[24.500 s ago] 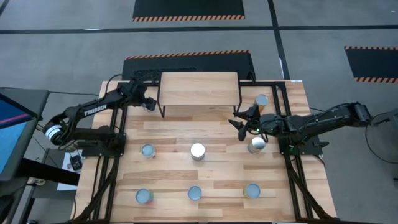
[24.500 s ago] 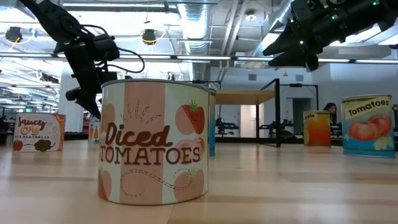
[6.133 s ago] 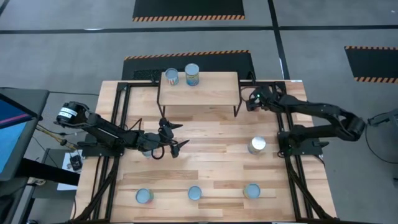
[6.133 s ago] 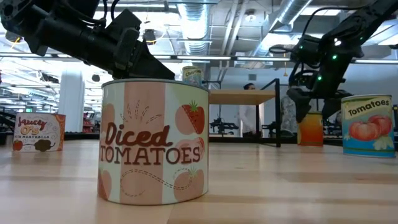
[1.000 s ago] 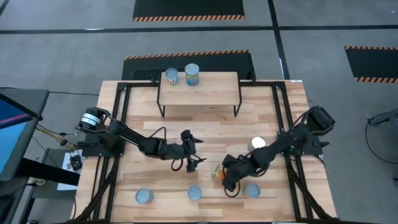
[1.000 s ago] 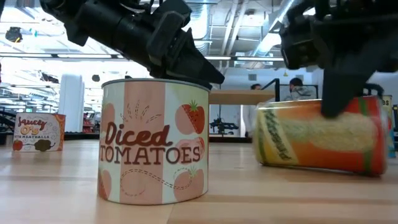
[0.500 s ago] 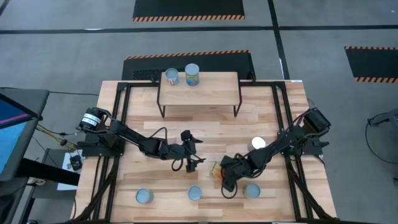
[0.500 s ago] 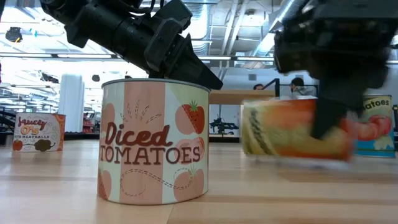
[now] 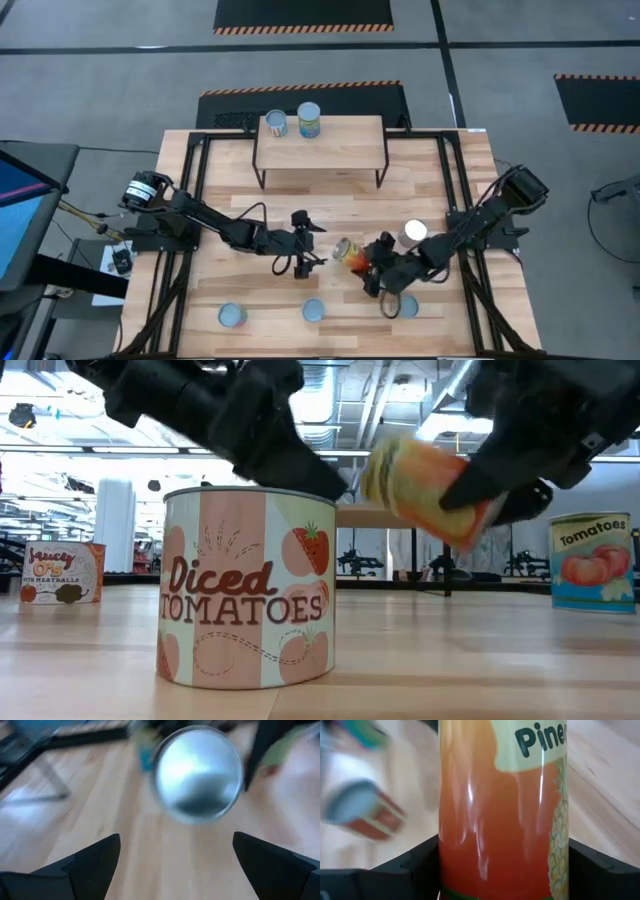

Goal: Pick and place cans onto a shelf
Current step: Put the canned pineapple on the shelf

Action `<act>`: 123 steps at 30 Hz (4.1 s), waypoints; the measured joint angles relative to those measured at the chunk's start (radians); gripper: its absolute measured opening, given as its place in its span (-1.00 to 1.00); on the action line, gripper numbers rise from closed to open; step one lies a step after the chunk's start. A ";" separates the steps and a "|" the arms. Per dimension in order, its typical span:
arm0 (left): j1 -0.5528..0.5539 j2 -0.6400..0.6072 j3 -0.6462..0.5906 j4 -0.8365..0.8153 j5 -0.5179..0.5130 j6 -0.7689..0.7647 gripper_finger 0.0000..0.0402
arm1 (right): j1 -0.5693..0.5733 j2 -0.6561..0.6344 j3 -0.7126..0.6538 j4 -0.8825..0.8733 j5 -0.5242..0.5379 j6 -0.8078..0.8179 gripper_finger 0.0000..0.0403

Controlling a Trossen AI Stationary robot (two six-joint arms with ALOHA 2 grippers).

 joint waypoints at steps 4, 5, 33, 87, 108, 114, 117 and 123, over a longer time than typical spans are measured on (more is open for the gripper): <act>0.009 0.000 0.000 0.150 0.158 0.016 0.87 | -0.023 -0.012 -0.136 0.446 -0.054 -0.269 0.62; 0.014 0.000 0.000 0.174 0.184 0.015 0.87 | -0.030 -0.012 -0.161 0.524 -0.068 -0.318 0.63; 0.040 0.073 0.025 0.537 0.354 0.006 0.79 | -0.065 0.000 -0.215 0.776 -0.171 -0.599 0.64; 0.372 -0.090 0.550 -0.540 0.147 0.081 0.49 | -0.095 -0.078 -0.214 0.524 0.045 -0.258 0.94; 0.682 0.147 0.910 -0.722 0.362 0.187 0.49 | -0.117 0.068 -0.043 0.452 -0.022 -0.324 0.93; 0.725 0.297 1.097 -0.857 0.369 0.260 0.49 | -0.109 0.068 -0.036 0.425 -0.024 -0.335 0.93; 0.749 0.360 1.204 -0.897 0.412 0.269 0.49 | -0.108 0.068 -0.037 0.396 -0.029 -0.330 0.93; 0.794 0.494 1.401 -1.045 0.459 0.260 0.49 | -0.107 0.068 -0.037 0.387 -0.032 -0.327 0.93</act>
